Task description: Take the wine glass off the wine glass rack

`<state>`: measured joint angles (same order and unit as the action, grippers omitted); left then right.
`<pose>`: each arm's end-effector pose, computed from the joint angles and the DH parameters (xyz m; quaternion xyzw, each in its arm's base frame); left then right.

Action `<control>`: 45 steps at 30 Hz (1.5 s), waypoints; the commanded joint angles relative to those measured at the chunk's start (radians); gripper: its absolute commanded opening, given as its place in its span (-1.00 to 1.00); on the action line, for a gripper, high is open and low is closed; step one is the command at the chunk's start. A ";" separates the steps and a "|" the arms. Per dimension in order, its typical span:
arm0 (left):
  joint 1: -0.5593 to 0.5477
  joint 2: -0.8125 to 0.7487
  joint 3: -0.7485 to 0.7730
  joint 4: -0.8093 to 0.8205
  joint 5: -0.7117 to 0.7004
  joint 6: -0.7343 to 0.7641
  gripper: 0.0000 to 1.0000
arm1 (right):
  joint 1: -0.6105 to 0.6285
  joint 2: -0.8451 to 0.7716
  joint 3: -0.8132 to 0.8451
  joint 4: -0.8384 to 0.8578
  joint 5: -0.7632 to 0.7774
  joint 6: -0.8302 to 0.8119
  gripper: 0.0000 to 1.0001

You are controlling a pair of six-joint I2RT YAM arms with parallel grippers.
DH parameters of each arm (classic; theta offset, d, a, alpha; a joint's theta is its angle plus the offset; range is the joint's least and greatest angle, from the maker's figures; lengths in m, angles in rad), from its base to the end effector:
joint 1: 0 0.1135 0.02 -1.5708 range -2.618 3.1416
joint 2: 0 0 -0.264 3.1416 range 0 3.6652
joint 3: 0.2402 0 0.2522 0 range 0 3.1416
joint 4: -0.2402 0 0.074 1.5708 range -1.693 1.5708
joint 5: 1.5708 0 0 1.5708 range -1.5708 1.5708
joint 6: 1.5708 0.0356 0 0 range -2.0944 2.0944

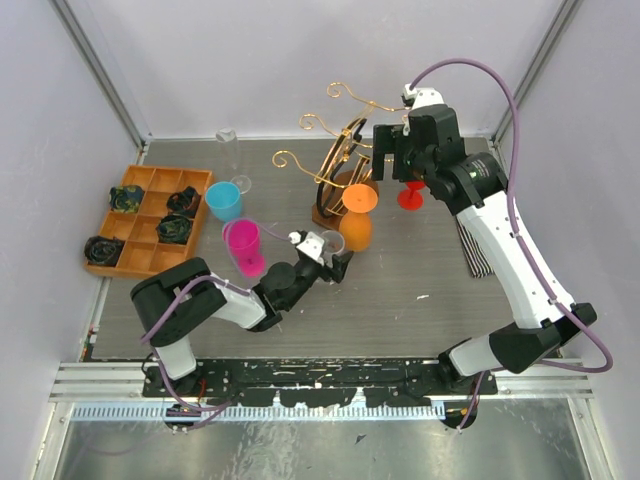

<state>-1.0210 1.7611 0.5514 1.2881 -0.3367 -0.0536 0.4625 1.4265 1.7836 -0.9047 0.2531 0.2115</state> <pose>0.1772 -0.2666 0.1732 0.2023 0.6497 -0.2728 0.6801 0.2574 0.1184 0.4601 -0.0470 0.8659 0.0567 0.4947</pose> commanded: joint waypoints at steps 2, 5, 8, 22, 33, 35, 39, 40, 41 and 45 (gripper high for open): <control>-0.005 -0.009 -0.005 0.145 -0.051 -0.023 0.65 | -0.004 -0.035 -0.005 0.051 0.017 -0.010 1.00; -0.005 -0.007 -0.009 0.145 -0.072 -0.033 0.79 | -0.004 -0.031 -0.006 0.050 0.007 -0.009 1.00; -0.005 -0.001 -0.017 0.145 -0.074 -0.040 0.82 | -0.004 -0.031 -0.009 0.050 0.003 -0.012 1.00; -0.075 -0.270 -0.076 -0.048 -0.167 0.006 0.83 | -0.079 -0.102 -0.069 0.011 -0.134 0.137 0.95; -0.080 -0.570 -0.018 -0.429 -0.185 0.013 0.83 | -0.148 -0.133 -0.312 0.133 -0.605 0.312 0.48; -0.080 -0.602 0.001 -0.498 -0.180 0.006 0.83 | -0.154 -0.134 -0.353 0.181 -0.644 0.346 0.34; -0.080 -0.655 0.019 -0.563 -0.180 0.006 0.82 | -0.159 -0.128 -0.382 0.214 -0.656 0.361 0.26; -0.080 -0.664 0.021 -0.574 -0.182 0.006 0.82 | -0.160 -0.127 -0.390 0.222 -0.662 0.366 0.22; -0.081 -0.672 0.023 -0.582 -0.184 0.007 0.82 | -0.161 -0.127 -0.397 0.232 -0.668 0.368 0.16; -0.080 -0.687 0.027 -0.603 -0.189 0.006 0.82 | -0.163 -0.128 -0.423 0.283 -0.701 0.381 -0.03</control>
<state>-1.0977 1.0958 0.5472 0.7330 -0.5003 -0.0532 0.3050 1.3193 1.3697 -0.7345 -0.3824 0.5579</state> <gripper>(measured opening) 0.912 0.501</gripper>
